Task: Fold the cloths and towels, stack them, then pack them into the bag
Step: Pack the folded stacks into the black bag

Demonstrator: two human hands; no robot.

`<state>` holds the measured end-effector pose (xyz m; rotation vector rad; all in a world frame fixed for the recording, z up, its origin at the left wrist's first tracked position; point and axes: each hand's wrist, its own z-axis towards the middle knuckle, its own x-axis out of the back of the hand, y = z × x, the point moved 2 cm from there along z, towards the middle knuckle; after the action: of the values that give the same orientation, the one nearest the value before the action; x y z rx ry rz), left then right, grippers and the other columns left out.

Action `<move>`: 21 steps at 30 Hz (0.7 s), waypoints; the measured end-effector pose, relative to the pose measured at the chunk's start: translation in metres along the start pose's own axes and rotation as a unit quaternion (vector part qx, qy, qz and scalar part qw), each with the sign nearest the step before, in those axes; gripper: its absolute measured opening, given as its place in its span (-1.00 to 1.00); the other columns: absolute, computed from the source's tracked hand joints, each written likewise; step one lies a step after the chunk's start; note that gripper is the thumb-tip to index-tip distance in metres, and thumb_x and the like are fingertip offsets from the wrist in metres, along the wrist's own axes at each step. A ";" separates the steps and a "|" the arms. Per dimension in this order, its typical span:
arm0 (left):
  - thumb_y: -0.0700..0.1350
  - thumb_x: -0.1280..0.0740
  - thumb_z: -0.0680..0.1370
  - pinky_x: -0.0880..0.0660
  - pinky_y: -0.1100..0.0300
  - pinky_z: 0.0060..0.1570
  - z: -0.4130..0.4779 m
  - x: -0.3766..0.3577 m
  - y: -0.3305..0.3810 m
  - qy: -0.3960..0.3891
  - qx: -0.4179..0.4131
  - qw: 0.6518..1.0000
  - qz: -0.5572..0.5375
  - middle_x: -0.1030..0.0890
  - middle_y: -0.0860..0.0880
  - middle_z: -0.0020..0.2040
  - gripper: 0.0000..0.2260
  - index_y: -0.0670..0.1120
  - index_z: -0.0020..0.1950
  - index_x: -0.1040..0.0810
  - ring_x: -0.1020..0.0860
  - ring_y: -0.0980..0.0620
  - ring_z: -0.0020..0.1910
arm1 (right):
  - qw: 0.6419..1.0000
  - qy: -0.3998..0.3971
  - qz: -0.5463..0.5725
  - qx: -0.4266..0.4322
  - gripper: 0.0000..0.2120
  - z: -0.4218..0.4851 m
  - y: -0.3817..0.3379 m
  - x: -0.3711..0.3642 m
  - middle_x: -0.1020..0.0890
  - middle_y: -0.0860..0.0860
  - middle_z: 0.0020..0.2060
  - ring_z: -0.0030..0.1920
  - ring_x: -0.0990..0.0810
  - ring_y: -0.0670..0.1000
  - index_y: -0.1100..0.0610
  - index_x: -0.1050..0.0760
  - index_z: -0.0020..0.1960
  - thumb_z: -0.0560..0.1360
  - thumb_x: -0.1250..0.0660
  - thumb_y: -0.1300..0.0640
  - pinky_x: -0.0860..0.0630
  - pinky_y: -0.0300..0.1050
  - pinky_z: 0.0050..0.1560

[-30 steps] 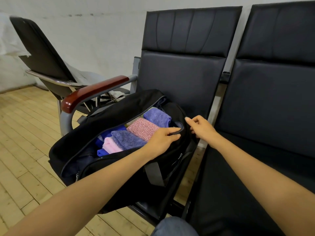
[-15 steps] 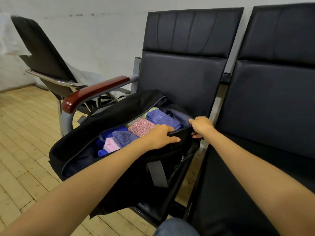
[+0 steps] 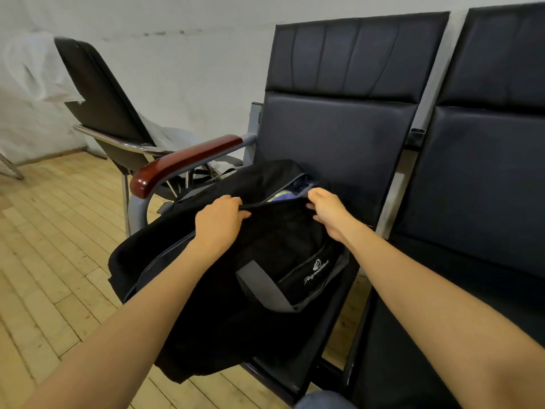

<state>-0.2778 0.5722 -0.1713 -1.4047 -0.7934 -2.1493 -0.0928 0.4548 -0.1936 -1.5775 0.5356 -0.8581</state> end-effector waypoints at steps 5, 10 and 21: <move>0.03 -0.30 0.57 -0.49 0.05 -0.02 0.010 -0.034 -0.039 -0.170 0.109 0.979 -0.015 -0.59 -0.12 0.03 -0.75 -0.12 0.10 -0.57 -0.56 -0.09 -0.01 | 0.893 -0.136 -0.424 0.069 -0.48 0.003 0.025 -0.035 -0.18 0.05 0.52 0.52 -0.08 0.09 0.03 -0.21 0.51 0.60 -0.11 -0.14 -0.05 0.08 0.49; -0.12 -0.32 0.56 -0.38 0.06 0.28 0.007 -0.043 -0.019 -0.062 -0.129 0.990 -0.001 -0.42 -0.06 0.31 -0.68 -0.08 0.32 -0.49 -0.38 -0.06 0.30 | 0.819 -0.199 -0.538 0.020 -0.40 -0.007 0.053 -0.045 -0.01 -0.05 0.56 0.55 0.19 0.04 -0.02 -0.04 0.56 0.60 0.07 -0.26 0.25 0.23 0.45; -0.03 -0.16 0.65 -0.26 0.12 0.39 -0.002 -0.049 -0.011 -0.333 -0.124 0.935 -0.004 -0.42 -0.09 0.42 -0.64 -0.11 0.41 -0.42 -0.38 -0.06 0.38 | 0.878 -0.195 -0.420 0.117 -0.58 -0.027 0.042 -0.026 -0.34 0.05 0.42 0.47 -0.20 0.06 0.08 -0.31 0.45 0.61 -0.21 0.04 -0.15 -0.08 0.44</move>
<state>-0.2674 0.5821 -0.2196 -2.3248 -0.7596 -1.8153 -0.1247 0.4493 -0.2395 -1.6890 -0.5866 -1.1358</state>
